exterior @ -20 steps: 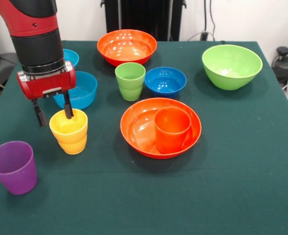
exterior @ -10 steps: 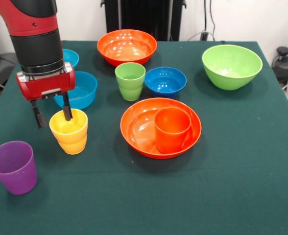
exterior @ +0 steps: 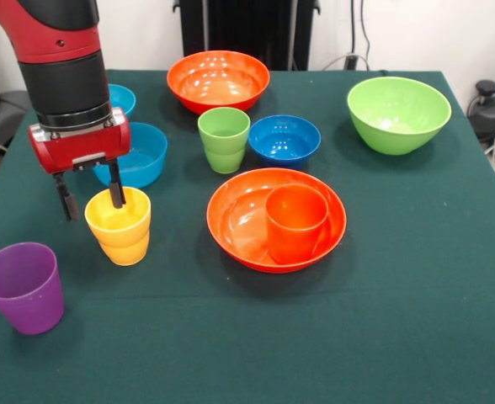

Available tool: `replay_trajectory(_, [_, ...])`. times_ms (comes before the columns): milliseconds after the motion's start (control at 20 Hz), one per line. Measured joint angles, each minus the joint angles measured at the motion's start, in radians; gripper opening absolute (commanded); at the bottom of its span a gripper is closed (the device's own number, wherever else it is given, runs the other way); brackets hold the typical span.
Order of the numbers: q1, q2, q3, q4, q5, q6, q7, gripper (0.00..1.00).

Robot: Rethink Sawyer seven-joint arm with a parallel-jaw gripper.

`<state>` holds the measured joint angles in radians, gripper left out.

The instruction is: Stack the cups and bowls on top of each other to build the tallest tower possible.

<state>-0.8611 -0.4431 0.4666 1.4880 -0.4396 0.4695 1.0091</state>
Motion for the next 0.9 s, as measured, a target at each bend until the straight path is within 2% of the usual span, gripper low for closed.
replay_trajectory(900, [0.0, 0.021, 0.0, 0.0, 0.0, 0.0, 0.0, 1.0])
